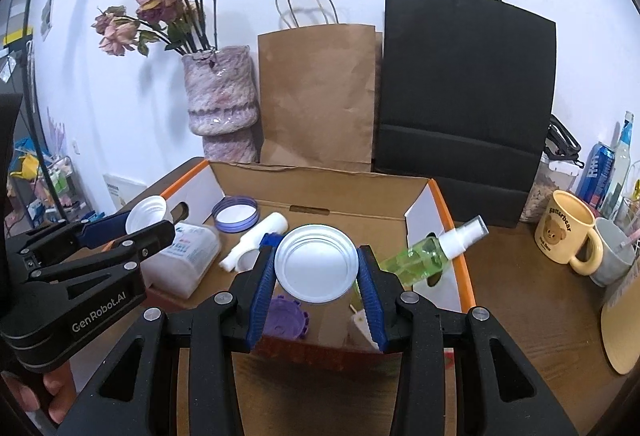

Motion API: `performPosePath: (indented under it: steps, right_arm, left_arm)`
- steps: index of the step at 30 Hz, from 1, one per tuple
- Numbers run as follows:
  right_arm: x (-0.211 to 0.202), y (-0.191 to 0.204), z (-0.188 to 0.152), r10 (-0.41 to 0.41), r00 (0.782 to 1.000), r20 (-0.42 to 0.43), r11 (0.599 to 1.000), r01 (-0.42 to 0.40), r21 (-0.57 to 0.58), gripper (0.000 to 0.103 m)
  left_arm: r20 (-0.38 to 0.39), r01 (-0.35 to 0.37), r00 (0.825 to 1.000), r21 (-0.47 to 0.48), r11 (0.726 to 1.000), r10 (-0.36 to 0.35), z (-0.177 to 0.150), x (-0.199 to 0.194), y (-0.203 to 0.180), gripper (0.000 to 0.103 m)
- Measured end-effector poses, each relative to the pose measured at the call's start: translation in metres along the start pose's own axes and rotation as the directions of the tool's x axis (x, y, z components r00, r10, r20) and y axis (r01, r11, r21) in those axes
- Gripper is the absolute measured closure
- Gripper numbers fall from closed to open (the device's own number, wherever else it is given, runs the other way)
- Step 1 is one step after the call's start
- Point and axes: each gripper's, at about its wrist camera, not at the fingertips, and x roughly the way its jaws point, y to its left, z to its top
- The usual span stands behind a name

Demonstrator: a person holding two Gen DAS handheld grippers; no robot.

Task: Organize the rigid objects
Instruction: 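Carry both white caps with both tools over the red box, then open both tools to drop the white caps into the box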

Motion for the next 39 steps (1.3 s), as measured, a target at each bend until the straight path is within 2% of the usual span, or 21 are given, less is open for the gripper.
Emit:
performPosePath:
  steps: [16, 28, 29, 30, 31, 33, 35, 39]
  right_arm:
    - [0.044, -0.013, 0.013, -0.030, 0.999, -0.019, 0.999, 0.030, -0.016, 0.058]
    - [0.058, -0.017, 0.006, -0.029, 0.998, -0.047, 0.999, 0.028, -0.034, 0.058]
    - [0.058, -0.018, 0.006, -0.033, 0.998, -0.050, 0.999, 0.031, -0.032, 0.058]
    - [0.059, -0.018, 0.005, -0.039, 0.998, -0.053, 0.999, 0.037, -0.030, 0.051]
    - [0.059, -0.019, 0.005, -0.045, 0.997, -0.055, 0.999, 0.044, -0.028, 0.030]
    - [0.059, -0.021, 0.005, -0.047, 0.998, -0.052, 0.999, 0.046, -0.019, 0.007]
    - [0.056, -0.023, 0.005, -0.052, 0.998, -0.041, 0.999, 0.052, -0.009, 0.007]
    - [0.053, -0.025, 0.007, -0.052, 0.998, -0.025, 0.999, 0.052, -0.001, 0.007]
  left_arm:
    - [-0.013, -0.021, 1.000, 0.014, 1.000, 0.021, 0.023, 0.045, -0.002, 0.066]
    - [-0.025, -0.054, 0.998, 0.026, 0.998, 0.054, 0.020, 0.054, 0.003, 0.064]
    - [-0.026, -0.056, 0.998, 0.023, 0.998, 0.056, 0.020, 0.054, 0.005, 0.056]
    - [-0.025, -0.058, 0.998, 0.013, 0.998, 0.059, 0.020, 0.054, 0.008, 0.043]
    - [-0.023, -0.061, 0.998, 0.005, 0.998, 0.061, 0.020, 0.053, 0.010, 0.036]
    - [-0.003, -0.067, 0.998, -0.010, 0.998, 0.067, 0.022, 0.050, 0.014, 0.016]
    - [0.007, -0.075, 0.997, -0.023, 0.997, 0.075, 0.023, 0.047, 0.018, 0.000]
    - [0.011, -0.085, 0.996, -0.040, 0.996, 0.085, 0.024, 0.046, 0.022, 0.000]
